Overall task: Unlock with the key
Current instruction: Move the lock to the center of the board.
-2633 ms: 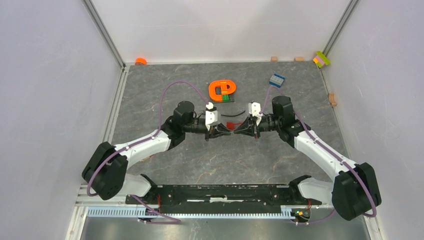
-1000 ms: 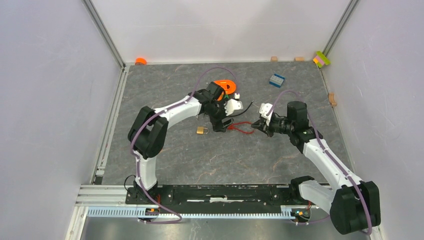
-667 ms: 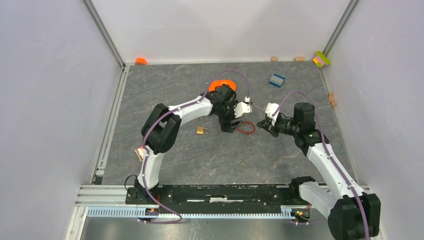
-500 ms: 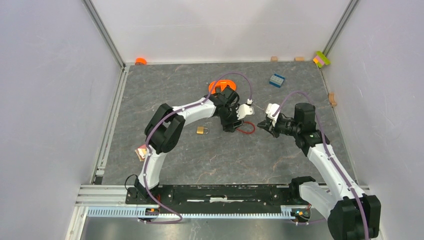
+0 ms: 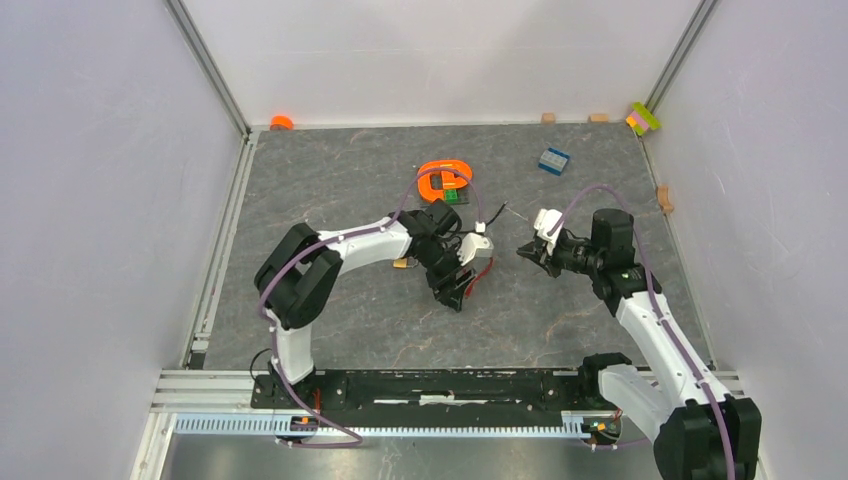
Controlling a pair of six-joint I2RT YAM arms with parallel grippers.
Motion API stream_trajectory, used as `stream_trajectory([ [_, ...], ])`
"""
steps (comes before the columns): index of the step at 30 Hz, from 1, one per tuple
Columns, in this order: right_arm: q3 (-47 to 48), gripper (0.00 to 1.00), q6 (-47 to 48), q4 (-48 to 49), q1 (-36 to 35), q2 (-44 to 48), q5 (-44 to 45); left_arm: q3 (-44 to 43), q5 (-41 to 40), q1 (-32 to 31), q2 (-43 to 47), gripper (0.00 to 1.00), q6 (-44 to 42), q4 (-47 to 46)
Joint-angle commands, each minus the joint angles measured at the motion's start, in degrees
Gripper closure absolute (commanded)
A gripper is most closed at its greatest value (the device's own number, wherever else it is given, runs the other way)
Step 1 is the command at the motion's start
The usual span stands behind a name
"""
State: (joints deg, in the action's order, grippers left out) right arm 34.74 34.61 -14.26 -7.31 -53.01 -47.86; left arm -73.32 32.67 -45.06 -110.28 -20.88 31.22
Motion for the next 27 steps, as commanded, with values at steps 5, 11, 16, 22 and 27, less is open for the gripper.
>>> stream_trajectory([
  [5, -0.37, 1.00, 0.20, 2.34, 1.16, 2.52, -0.06, 3.77, 10.34, -0.29, 11.85, 0.15, -3.98, -3.58],
  [11, -0.44, 1.00, 0.29, 2.22, 2.12, 3.13, 0.20, 3.09, 3.31, -0.38, 11.06, 0.11, -27.01, -5.15],
  [16, -0.62, 1.00, 0.06, 1.91, 3.43, 4.23, 0.19, -3.54, 3.56, -0.38, 4.24, 0.11, -44.42, 3.57],
  [22, -0.88, 1.00, 0.26, 1.96, 4.63, 4.68, -0.11, -9.47, 2.71, -0.63, -2.71, 0.14, -49.90, 5.92],
  [27, -0.86, 1.00, 0.71, 1.50, 5.33, 4.36, -0.73, -10.64, 2.75, -1.16, -5.03, 0.18, -50.18, 7.86],
])
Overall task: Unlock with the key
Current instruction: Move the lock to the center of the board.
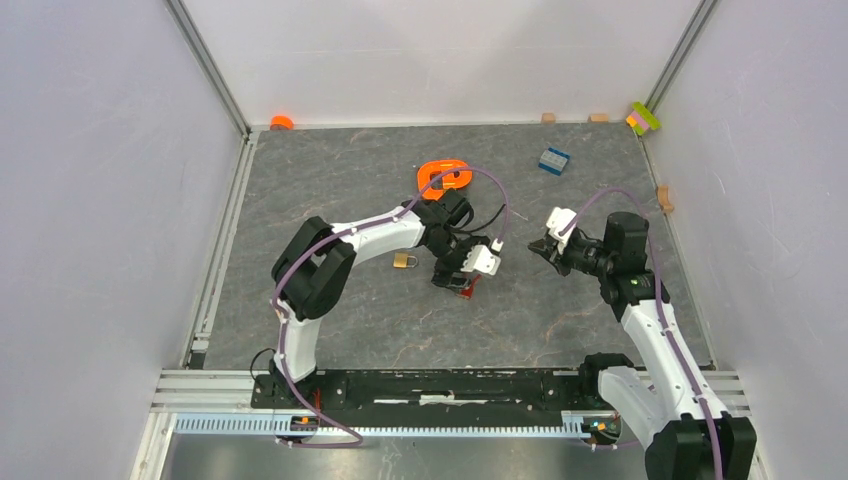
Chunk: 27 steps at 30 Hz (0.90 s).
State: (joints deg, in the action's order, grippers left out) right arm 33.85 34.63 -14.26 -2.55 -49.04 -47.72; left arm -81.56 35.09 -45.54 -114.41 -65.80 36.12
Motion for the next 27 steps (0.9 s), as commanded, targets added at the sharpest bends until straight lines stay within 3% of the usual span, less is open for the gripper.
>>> stream_trajectory([
  [1, 0.01, 1.00, 0.75, 1.44, 0.57, 0.21, -0.94, -2.37, 0.18, -0.84, -0.96, 0.18, -5.58, 3.40],
  [8, -0.01, 1.00, 0.90, 1.25, 0.78, -0.08, -1.63, -3.20, -1.44, -1.81, -3.59, 0.18, -10.04, 10.93],
  [14, -0.10, 1.00, 0.88, 1.25, 1.06, -0.23, -1.75, -0.71, -3.12, -1.92, -2.57, 0.22, -10.12, 11.34],
  [19, -0.09, 1.00, 0.88, 1.12, 1.24, -0.46, -2.28, 5.61, -4.73, -1.90, 3.23, 0.28, -5.03, 9.72],
  [27, 0.07, 1.00, 1.21, 0.92, 1.23, -1.13, -2.55, 18.39, -3.71, -1.92, 14.54, 0.25, 7.34, -1.76],
])
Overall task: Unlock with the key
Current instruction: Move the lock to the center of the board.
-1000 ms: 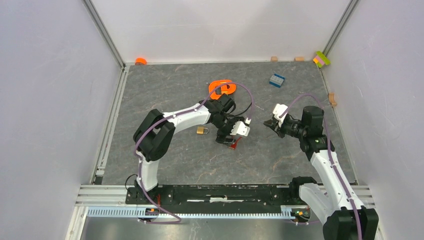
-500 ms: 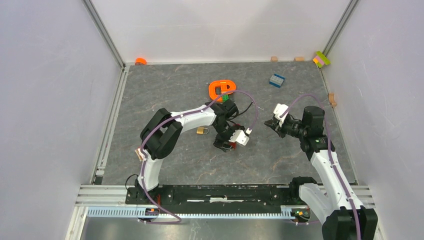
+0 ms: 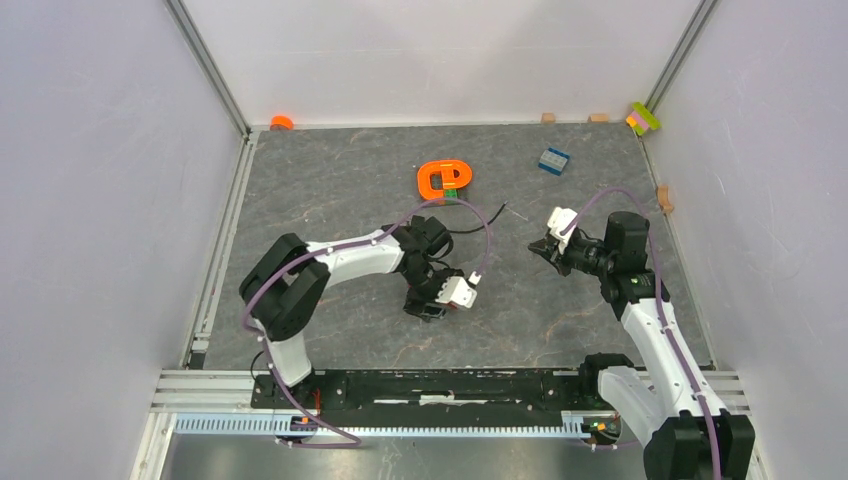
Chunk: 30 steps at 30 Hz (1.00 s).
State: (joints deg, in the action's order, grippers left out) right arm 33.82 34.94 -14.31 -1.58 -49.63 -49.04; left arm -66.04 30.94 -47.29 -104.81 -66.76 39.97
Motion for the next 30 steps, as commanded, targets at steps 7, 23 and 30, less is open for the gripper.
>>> stream_trajectory([
  [7, 0.31, 1.00, 1.10, 0.39, 0.31, -0.57, -1.39, 5.53, -0.64, -0.17, 9.62, 0.18, 13.47, -14.24],
  [23, 0.21, 1.00, 1.56, -0.37, 0.72, -0.40, -1.33, -1.11, 0.44, -0.17, -1.31, 0.15, 18.35, -17.30],
  [30, 0.27, 1.00, 1.81, -0.56, 0.72, -0.70, -1.48, -0.16, -0.50, -0.51, -1.21, 0.19, 19.72, -16.59],
])
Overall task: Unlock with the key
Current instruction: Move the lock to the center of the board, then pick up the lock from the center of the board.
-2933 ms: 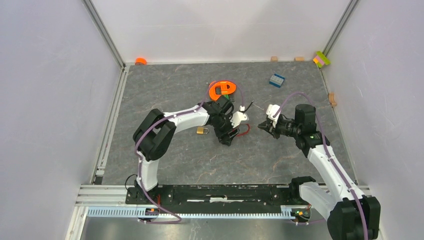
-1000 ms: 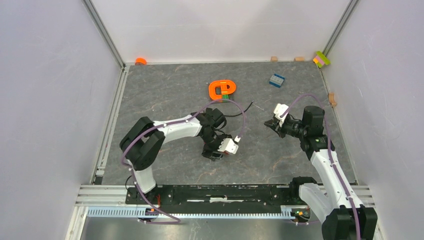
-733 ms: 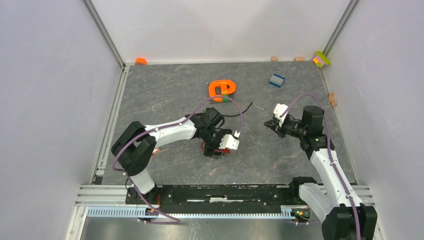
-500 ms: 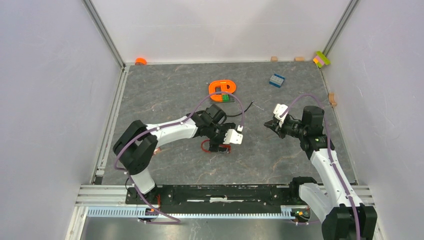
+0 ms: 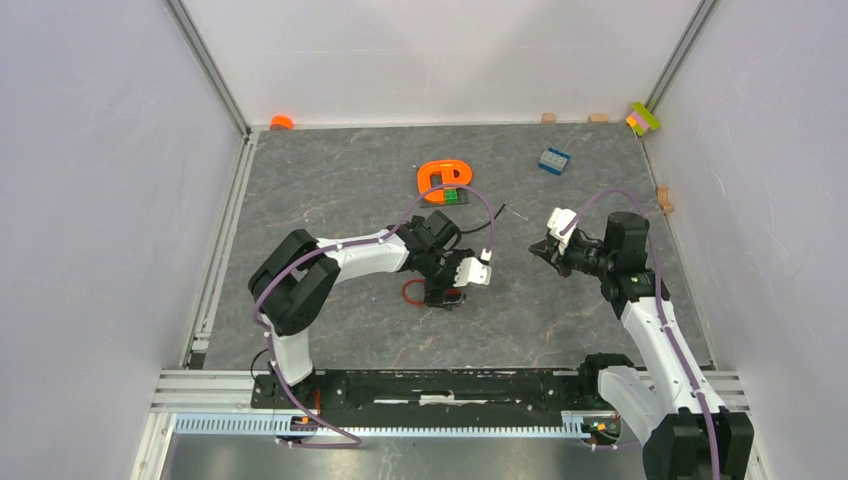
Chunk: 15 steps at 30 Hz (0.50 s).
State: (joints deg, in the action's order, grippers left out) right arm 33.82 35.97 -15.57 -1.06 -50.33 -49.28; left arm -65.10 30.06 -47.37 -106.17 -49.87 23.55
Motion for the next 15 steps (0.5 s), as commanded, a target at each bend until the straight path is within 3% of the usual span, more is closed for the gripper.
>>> stream_trajectory([
  [1, 0.28, 1.00, 0.75, 0.72, 0.20, -0.09, -1.26, -0.85, 0.11, -0.59, 0.09, 0.20, 2.84, -0.24],
  [9, 0.28, 1.00, 0.62, 0.58, 0.27, -0.06, -1.44, 1.22, -1.46, -1.82, -0.38, 0.30, 3.90, -2.31],
  [15, 0.28, 1.00, 0.31, 0.67, 0.27, -0.08, -1.60, 5.65, -3.90, -2.04, 1.53, 0.49, 4.32, -6.59],
])
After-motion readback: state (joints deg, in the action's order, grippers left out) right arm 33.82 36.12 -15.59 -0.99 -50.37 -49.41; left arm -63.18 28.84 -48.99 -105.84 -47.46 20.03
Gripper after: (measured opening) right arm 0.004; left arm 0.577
